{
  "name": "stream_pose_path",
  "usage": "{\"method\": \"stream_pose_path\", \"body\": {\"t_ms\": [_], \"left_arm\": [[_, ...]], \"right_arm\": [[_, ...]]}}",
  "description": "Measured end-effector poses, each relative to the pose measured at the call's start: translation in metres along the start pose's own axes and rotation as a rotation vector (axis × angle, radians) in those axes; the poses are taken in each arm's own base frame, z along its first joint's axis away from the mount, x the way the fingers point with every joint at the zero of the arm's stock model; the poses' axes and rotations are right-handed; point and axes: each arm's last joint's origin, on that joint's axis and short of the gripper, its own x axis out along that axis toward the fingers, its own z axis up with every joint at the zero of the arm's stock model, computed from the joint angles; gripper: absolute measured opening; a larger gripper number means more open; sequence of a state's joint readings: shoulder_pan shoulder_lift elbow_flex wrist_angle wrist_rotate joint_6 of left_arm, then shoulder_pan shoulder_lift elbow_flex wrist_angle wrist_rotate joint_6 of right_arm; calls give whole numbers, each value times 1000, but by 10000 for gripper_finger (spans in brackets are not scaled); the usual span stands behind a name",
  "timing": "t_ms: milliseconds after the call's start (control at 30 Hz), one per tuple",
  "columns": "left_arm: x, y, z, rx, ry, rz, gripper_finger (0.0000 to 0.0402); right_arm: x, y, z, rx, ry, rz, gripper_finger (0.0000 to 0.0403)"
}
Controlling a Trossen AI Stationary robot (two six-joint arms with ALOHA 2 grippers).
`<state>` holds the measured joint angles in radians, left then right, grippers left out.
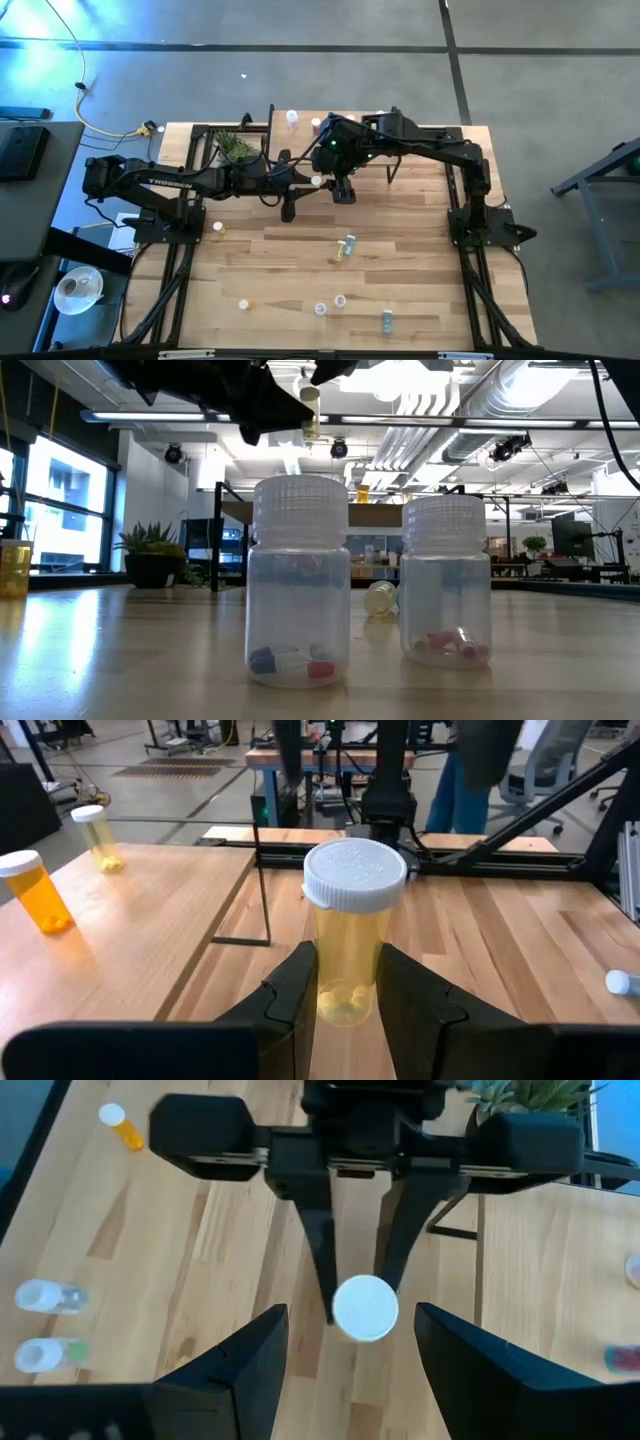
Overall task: Pick and place medicine bottles onto shelf by color
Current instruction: Put the bottom yellow pill bottle on the shelf aligned with the yellow pill bottle
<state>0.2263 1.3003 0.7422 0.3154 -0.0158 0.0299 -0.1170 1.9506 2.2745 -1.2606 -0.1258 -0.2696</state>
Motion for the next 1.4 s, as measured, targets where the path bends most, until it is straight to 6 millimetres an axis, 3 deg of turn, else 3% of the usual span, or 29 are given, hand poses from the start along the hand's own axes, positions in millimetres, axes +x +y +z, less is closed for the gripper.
{"method": "stream_pose_path", "body": {"t_ms": [467,1033,1400], "left_arm": [[0,1,5,-2,-51,28,83],[0,1,7,-3,-75,40,83],[0,2,7,-2,-76,44,104]], "right_arm": [[13,-2,1,6,21,1,205],[19,-4,2,9,14,-9,100],[19,-4,2,9,22,-25,104]]}}
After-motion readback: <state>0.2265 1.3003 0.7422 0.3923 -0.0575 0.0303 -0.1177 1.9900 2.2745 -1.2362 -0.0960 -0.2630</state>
